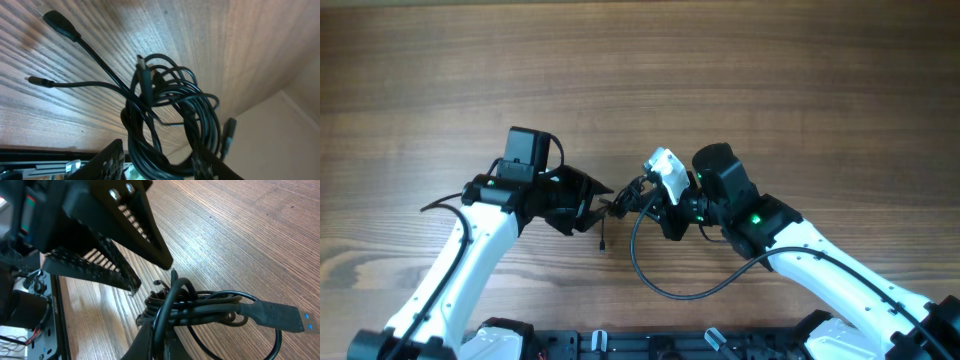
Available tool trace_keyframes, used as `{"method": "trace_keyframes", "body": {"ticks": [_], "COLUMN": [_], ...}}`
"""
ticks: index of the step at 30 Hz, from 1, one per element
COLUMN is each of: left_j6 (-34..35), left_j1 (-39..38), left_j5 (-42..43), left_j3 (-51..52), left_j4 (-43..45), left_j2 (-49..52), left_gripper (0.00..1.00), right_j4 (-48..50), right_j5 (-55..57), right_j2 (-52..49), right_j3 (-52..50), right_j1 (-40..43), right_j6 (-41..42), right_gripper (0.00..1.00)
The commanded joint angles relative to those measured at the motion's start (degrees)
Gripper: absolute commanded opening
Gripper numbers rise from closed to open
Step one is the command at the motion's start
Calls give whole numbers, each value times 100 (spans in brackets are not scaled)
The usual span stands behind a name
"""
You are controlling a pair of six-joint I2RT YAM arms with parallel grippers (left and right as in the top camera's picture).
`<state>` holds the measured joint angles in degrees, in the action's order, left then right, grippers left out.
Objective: Untangle cables
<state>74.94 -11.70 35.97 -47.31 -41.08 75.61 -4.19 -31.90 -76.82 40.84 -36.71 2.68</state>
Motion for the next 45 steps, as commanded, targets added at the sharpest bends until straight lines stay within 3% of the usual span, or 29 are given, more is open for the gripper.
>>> {"method": "trace_keyframes", "body": {"ticks": [1, 10, 16, 18, 20, 27, 31, 32, 34, 35, 38, 42, 45], "left_j6": [50, 203, 201, 201, 201, -243, -577, -573, -496, -350, 223, 1283, 2317], "left_j1": [-4, -328, -516, -603, -647, -339, 155, 203, 234, 216, 28, -341, -651], "left_j5": [413, 466, 446, 319, 254, -17, 380, 542, 850, 935, 935, 662, 551], "left_j3": [-37, -37, -37, -37, -37, -39, -39, -37, -37, -37, -35, -15, -15], "left_j4": [39, 446, 444, 444, 446, 437, 396, 354, 321, 254, -44, -52, -55], "left_j2": [317, 435, 439, 450, 496, 527, 459, 459, 463, 463, 474, 549, 717], "left_gripper": [47, 35, 34, 27, 4, 4, 4, 20, 93, 100, 100, 89, 100], "right_j4": [55, 52, 50, 48, 46, -221, -509, -485, -400, -358, -282, -245, -227], "right_j5": [-28, -28, -28, -28, -28, 396, 863, 863, 863, 861, 894, 1270, 1287], "right_j2": [52, 52, 52, 52, 52, 52, 52, 52, 52, 52, 52, 52, 52], "right_j3": [35, 35, 35, 35, 35, 35, 35, 35, 35, 35, 35, 35, 35], "right_j1": [-24, -24, -24, -24, -24, -24, -24, -24, -24, -24, -24, -24, -24], "right_j6": [-120, -118, -116, -107, -101, 262, 492, 494, 498, 507, 649, 1377, 1840], "right_gripper": [4, 4, 4, 4, 4, 5, 4, 4, 4, 4, 4, 4, 4]}}
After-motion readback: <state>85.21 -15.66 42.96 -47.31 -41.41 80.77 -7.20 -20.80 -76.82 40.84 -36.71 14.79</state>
